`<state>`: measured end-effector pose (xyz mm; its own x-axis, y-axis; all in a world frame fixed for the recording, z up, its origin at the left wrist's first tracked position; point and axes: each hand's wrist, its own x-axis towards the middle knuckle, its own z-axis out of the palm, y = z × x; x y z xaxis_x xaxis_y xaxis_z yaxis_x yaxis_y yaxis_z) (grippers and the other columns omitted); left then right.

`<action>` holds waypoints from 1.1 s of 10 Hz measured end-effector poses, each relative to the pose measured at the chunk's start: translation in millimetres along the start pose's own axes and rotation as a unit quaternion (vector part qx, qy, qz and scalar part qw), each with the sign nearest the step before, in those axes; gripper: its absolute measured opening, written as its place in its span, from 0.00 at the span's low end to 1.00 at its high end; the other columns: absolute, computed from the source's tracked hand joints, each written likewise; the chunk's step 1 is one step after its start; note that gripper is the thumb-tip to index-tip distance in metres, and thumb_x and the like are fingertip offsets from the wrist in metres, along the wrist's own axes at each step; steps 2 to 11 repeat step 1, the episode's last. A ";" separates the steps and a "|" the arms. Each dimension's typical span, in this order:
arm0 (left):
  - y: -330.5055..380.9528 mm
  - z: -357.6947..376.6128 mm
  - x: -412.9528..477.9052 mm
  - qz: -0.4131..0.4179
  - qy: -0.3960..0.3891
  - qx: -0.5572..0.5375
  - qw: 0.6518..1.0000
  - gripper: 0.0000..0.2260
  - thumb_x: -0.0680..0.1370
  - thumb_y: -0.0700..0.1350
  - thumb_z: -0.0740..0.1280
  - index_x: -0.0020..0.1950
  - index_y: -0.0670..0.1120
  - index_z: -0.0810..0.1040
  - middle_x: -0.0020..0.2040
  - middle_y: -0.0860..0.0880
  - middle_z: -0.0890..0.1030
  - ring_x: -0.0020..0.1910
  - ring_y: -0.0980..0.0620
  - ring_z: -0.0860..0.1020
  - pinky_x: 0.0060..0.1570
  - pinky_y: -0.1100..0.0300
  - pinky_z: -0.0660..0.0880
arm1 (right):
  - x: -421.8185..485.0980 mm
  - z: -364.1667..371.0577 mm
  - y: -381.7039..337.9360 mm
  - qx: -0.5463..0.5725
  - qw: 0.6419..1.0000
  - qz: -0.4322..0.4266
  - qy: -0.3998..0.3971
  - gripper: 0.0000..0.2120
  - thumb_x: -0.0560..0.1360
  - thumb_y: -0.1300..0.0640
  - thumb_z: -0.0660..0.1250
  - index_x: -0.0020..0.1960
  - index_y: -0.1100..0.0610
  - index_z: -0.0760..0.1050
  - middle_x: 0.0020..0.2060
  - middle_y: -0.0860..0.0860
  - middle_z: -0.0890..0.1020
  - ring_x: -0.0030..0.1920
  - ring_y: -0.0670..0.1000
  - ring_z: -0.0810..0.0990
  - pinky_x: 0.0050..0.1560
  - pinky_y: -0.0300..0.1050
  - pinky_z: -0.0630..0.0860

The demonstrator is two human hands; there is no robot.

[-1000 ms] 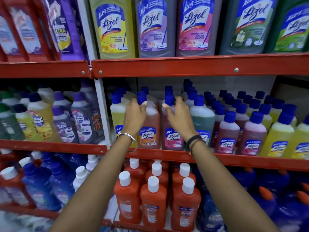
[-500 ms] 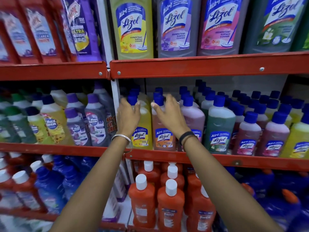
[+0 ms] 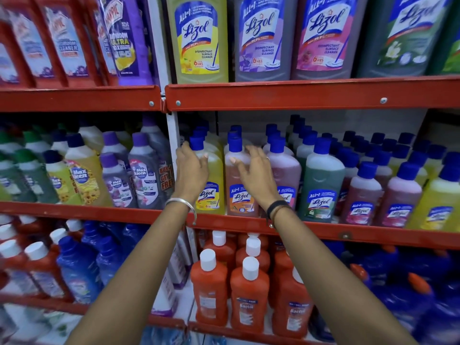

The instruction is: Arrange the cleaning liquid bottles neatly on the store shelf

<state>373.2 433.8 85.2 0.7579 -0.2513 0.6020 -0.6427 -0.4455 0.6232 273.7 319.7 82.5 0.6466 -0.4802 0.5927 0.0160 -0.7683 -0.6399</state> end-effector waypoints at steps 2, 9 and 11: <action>25.6 7.1 -33.8 0.118 0.101 0.006 0.988 0.22 0.78 0.43 0.61 0.68 0.36 0.61 0.67 0.35 0.67 0.67 0.38 0.65 0.69 0.46 0.63 | -26.9 -27.5 -0.6 0.026 0.995 -0.061 0.068 0.21 0.78 0.50 0.61 0.66 0.60 0.68 0.64 0.56 0.75 0.65 0.54 0.72 0.65 0.48 0.70; 25.6 7.1 -33.8 0.118 0.101 0.006 0.988 0.22 0.78 0.43 0.61 0.68 0.36 0.61 0.67 0.35 0.67 0.67 0.38 0.65 0.69 0.46 0.63 | -26.9 -27.5 -0.6 0.026 0.995 -0.061 0.068 0.21 0.78 0.50 0.61 0.66 0.60 0.68 0.64 0.56 0.75 0.65 0.54 0.72 0.65 0.48 0.70; 25.6 7.1 -33.8 0.118 0.101 0.006 0.988 0.22 0.78 0.43 0.61 0.68 0.36 0.61 0.67 0.35 0.67 0.67 0.38 0.65 0.69 0.46 0.63 | -26.9 -27.5 -0.6 0.026 0.995 -0.061 0.068 0.21 0.78 0.50 0.61 0.66 0.60 0.68 0.64 0.56 0.75 0.65 0.54 0.72 0.65 0.48 0.70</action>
